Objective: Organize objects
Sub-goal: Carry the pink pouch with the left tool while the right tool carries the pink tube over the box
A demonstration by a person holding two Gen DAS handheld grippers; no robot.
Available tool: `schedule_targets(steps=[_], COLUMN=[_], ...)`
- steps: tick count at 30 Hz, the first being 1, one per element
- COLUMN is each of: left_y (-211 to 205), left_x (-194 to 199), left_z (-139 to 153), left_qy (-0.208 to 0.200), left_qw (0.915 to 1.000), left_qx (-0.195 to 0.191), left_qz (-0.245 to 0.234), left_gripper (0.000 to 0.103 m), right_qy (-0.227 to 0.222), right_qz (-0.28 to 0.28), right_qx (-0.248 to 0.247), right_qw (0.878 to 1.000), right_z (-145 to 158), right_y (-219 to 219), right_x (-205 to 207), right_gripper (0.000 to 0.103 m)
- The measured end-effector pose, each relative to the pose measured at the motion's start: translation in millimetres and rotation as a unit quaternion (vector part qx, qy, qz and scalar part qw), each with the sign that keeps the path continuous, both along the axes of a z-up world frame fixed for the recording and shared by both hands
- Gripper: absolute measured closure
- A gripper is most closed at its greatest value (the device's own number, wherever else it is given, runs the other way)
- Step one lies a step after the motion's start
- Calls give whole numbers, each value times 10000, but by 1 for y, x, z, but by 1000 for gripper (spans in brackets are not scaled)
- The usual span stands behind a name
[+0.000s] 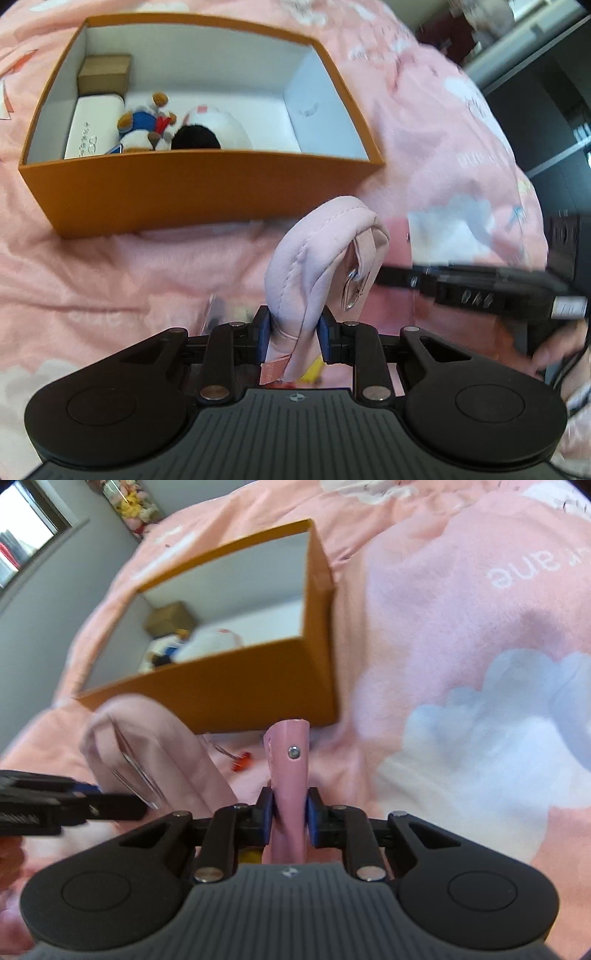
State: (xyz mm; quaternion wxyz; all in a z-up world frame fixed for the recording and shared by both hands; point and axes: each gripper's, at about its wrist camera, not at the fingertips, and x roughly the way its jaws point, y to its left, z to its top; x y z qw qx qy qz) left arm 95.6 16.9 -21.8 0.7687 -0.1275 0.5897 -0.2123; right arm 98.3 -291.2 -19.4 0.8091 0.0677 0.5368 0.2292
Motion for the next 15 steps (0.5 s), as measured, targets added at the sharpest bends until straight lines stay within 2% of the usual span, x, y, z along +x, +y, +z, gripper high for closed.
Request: schedule_targets(steps=[2, 4, 8, 11, 13, 15], left_y=[-1, 0, 7, 1, -3, -5], left_x=[9, 20, 41, 43, 44, 43], left_z=[-6, -19, -52, -64, -68, -73], left_qy=[341, 574, 944, 834, 760, 774], left_qw=[9991, 9978, 9955, 9962, 9969, 9967], left_qx=[169, 266, 111, 237, 219, 177], left_qz=[-189, -187, -16, -48, 47, 194], left_gripper=[74, 74, 70, 62, 53, 50], right_qy=[246, 435, 855, 748, 868, 957], right_qz=[143, 312, 346, 509, 485, 483], right_qx=[197, 177, -47, -432, -401, -458], right_qw=[9994, 9984, 9957, 9950, 9942, 9932], right_z=[7, 4, -23, -37, -46, -50], right_y=[0, 6, 14, 18, 13, 9], right_x=[5, 10, 26, 28, 33, 38], right_gripper=[83, 83, 83, 82, 80, 76])
